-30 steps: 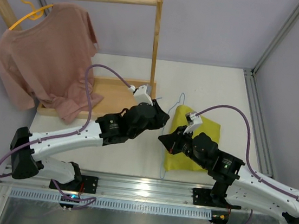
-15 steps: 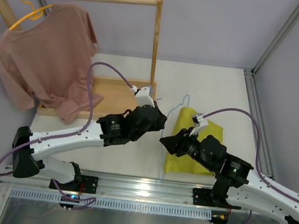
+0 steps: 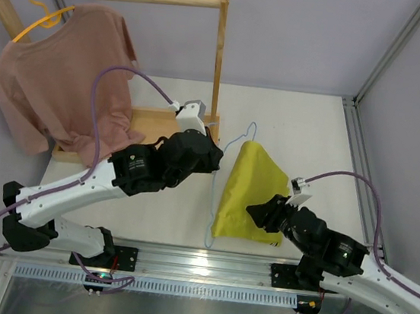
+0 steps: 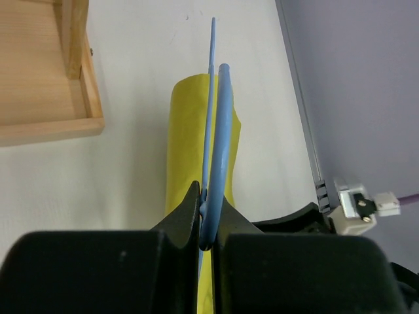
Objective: Place the trousers on the hanger
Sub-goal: Hang the hanger with trousers onto the clothesline
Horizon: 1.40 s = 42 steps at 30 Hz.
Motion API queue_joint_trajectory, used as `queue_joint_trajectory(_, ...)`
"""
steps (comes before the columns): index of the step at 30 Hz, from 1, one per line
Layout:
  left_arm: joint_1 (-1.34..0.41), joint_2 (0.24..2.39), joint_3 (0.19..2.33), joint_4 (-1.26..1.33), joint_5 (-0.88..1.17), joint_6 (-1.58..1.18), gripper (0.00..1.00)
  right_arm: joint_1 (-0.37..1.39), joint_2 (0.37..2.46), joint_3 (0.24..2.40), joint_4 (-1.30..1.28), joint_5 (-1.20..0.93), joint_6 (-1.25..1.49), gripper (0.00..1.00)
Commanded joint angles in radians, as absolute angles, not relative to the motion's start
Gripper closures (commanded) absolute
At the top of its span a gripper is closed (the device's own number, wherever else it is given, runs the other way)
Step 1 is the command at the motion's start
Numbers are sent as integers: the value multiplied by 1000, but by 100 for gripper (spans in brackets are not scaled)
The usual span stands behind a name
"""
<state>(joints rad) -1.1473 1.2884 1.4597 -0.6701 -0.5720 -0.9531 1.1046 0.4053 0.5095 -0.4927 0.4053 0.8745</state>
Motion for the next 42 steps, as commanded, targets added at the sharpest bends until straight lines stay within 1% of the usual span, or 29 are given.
queue_joint_trajectory(1, -1149, 1201, 1561, -676, -624, -927, 99, 1109, 439, 459, -480, 431, 939, 62)
queue_joint_trajectory(5, -1150, 1146, 1612, -764, -670, -882, 100, 1111, 527, 402, -342, 341, 951, 62)
queue_joint_trajectory(6, -1149, 1140, 1638, -803, -699, -873, 100, 1111, 558, 397, -277, 328, 950, 62)
queue_joint_trajectory(8, -1149, 1117, 1657, -828, -719, -850, 100, 1117, 615, 409, -224, 311, 939, 62)
queue_joint_trajectory(12, -1150, 1077, 1683, -876, -745, -842, 100, 1127, 829, 504, -60, 269, 902, 62)
queue_joint_trajectory(15, -1149, 1066, 1716, -900, -762, -828, 100, 1149, 935, 601, 29, 255, 894, 62)
queue_joint_trajectory(16, -1150, 1069, 1727, -910, -770, -822, 100, 1154, 1010, 629, 41, 244, 885, 62)
queue_joint_trajectory(18, -1149, 1080, 1773, -934, -776, -799, 100, 1167, 1083, 717, 72, 235, 870, 62)
queue_joint_trajectory(21, -1150, 1101, 1821, -962, -796, -775, 100, 1183, 1193, 834, 87, 213, 850, 62)
queue_joint_trajectory(23, -1150, 1112, 1836, -974, -827, -759, 100, 1183, 1250, 871, 104, 196, 847, 62)
queue_joint_trajectory(30, -1149, 1183, 1966, -1081, -912, -700, 100, 1184, 1393, 1057, 75, 179, 813, 62)
queue_joint_trajectory(35, -1149, 1198, 2031, -1097, -968, -654, 100, 1183, 1453, 1169, 66, 157, 804, 61)
queue_joint_trajectory(42, -1150, 1177, 2043, -1085, -1041, -603, 100, 1184, 1488, 1235, 67, 143, 802, 62)
